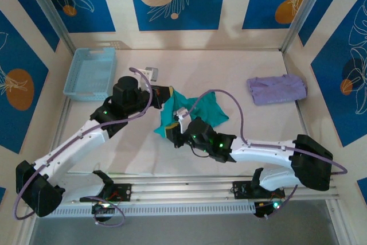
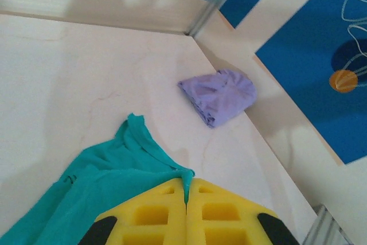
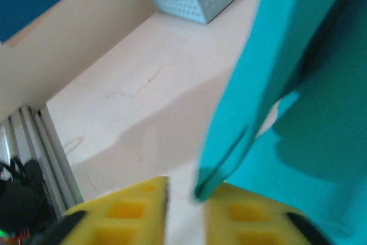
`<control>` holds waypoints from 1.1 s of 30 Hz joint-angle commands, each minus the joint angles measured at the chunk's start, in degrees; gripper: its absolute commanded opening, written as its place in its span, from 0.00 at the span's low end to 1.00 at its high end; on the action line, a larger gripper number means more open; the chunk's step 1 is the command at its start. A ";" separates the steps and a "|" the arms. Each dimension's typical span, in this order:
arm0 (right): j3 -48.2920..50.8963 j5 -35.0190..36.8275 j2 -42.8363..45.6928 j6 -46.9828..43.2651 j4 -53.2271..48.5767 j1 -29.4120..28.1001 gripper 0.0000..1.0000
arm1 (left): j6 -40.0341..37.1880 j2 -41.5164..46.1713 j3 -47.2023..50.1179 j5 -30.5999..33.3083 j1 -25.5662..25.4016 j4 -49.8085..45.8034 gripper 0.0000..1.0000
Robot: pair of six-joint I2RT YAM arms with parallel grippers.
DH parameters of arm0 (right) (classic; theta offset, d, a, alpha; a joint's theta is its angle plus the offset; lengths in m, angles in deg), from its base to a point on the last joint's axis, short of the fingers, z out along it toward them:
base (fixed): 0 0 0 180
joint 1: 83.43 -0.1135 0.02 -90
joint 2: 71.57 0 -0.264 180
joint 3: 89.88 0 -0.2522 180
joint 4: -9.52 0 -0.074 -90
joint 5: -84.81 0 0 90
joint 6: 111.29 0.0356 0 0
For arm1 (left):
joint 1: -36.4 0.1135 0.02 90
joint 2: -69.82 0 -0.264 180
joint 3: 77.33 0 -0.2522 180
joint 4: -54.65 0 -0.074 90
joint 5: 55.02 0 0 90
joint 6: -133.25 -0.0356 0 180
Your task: Fold the inside-out t-shirt
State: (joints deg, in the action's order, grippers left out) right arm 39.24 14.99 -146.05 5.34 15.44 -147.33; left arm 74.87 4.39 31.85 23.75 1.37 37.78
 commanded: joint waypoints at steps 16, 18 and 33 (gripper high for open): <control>-8.84 -9.91 1.35 -2.15 -26.13 38.67 0.58 | -6.51 9.07 17.66 -24.90 -1.59 3.94 0.00; -12.33 -10.09 -4.33 -2.29 -27.65 40.95 0.58 | -6.69 5.31 17.93 -23.79 -5.67 5.29 0.00; -25.04 -12.09 -21.71 -3.96 -35.07 44.45 0.58 | -14.16 -8.11 9.68 -15.37 -8.21 -0.56 0.67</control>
State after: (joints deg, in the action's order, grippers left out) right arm 17.40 3.73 -165.13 2.68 -16.45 -102.44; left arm 61.27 -8.46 40.72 7.80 -11.26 37.30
